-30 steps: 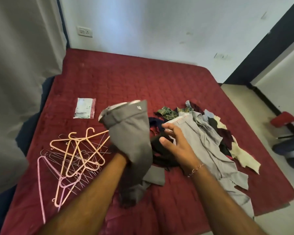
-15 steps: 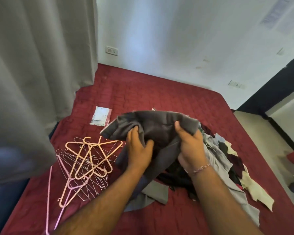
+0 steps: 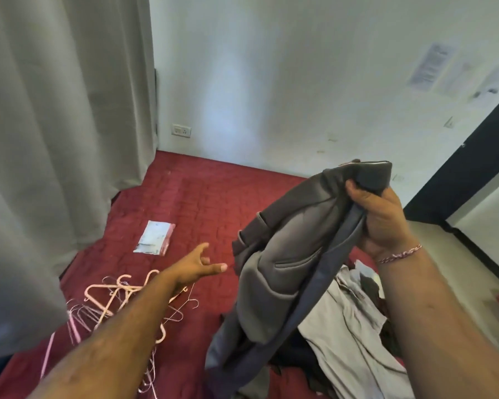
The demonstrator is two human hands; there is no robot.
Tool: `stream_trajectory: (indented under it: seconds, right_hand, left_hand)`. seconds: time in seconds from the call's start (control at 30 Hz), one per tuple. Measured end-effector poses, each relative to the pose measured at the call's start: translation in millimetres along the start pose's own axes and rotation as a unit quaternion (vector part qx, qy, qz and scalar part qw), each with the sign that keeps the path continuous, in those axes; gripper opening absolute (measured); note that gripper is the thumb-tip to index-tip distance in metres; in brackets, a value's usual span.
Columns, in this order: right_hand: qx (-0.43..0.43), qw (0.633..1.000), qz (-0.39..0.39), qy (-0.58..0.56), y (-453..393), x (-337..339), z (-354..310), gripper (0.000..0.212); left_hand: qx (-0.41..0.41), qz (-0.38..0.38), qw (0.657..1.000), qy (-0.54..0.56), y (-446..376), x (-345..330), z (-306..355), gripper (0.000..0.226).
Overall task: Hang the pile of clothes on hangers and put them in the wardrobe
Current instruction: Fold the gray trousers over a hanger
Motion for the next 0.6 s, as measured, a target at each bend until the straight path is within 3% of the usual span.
stream_trajectory:
  seconds: [0.03, 0.1, 0.17, 0.3, 0.4, 0.5, 0.6]
  right_hand:
    - [0.012, 1.000, -0.010, -0.001, -5.2, 9.9, -5.8, 0.036]
    - [0.031, 0.998, -0.040, -0.024, -13.6, 27.0, -15.9, 0.017]
    - [0.041, 0.996, -0.070, -0.047, -20.1, 40.1, -25.4, 0.014]
    - [0.054, 0.994, -0.085, -0.049, -28.7, 63.1, -41.8, 0.022]
    - [0.055, 0.997, -0.046, -0.025, -35.9, 93.7, -52.9, 0.018]
    - [0.049, 0.994, -0.055, 0.084, -35.9, 133.8, -73.3, 0.024]
    - [0.001, 0.988, -0.059, 0.145, -32.8, 170.7, -90.2, 0.027]
  left_hand:
    - [0.029, -0.012, 0.999, 0.043, -3.2, -12.5, 0.0, 0.146]
    - [0.067, -0.051, 0.989, 0.123, -10.2, -39.2, 1.9, 0.105]
    - [0.062, -0.096, 0.974, 0.193, -18.3, -67.1, 9.8, 0.077]
    - [-0.008, -0.168, 0.934, 0.317, -19.1, -113.0, 49.3, 0.067]
    - [-0.094, -0.096, 0.915, 0.380, -17.8, -103.4, 79.4, 0.049]
    - [-0.161, -0.046, 0.907, 0.387, -2.3, -56.7, 110.5, 0.026]
    - [-0.230, -0.049, 0.918, 0.319, 30.9, -6.6, 150.1, 0.045]
Point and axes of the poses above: each hand's wrist, its own y-axis away from the middle knuckle, its own x-axis out of the back of the hand, z = x × y, the point moved 1 cm from there along -y, towards the middle knuckle, and after that the axes turned 15 degrees about x, right-handed, at the moved point
